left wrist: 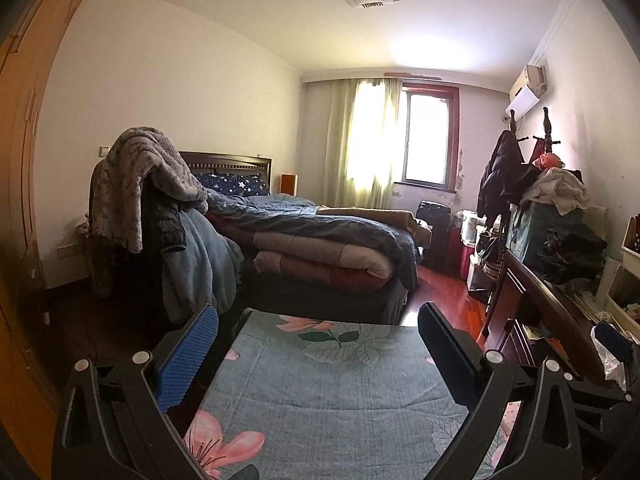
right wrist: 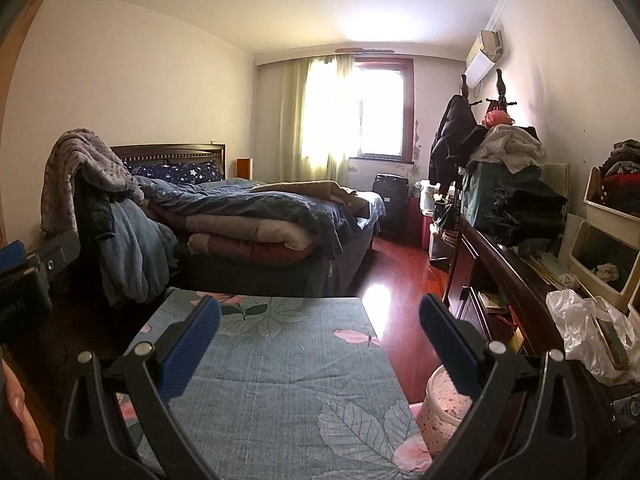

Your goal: Collect trash

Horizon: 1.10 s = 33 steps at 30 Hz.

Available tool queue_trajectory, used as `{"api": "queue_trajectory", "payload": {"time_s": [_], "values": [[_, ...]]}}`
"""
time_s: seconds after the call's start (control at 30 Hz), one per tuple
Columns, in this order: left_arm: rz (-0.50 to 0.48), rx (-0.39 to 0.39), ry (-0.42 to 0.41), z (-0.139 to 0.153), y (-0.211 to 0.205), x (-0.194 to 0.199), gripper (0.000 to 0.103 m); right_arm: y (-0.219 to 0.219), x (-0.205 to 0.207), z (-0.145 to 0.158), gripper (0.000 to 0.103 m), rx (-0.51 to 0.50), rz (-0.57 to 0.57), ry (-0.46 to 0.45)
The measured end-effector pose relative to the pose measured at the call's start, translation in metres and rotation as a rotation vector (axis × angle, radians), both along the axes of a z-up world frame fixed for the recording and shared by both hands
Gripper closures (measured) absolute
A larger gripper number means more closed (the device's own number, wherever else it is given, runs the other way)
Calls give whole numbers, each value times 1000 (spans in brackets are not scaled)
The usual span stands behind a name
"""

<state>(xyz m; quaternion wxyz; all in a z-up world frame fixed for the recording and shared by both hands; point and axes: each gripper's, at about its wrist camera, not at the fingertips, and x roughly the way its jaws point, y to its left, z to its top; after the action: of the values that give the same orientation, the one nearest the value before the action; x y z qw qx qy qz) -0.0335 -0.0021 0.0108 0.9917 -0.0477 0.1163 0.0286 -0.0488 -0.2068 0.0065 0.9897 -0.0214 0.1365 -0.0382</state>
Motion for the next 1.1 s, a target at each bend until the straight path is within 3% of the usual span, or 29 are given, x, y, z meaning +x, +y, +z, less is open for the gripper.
{"api": "queue_trajectory", "payload": {"time_s": [1.1], "values": [[-15,6,-12,3,0,-4,4,5,-5,-2,3,-7,9,9]]}}
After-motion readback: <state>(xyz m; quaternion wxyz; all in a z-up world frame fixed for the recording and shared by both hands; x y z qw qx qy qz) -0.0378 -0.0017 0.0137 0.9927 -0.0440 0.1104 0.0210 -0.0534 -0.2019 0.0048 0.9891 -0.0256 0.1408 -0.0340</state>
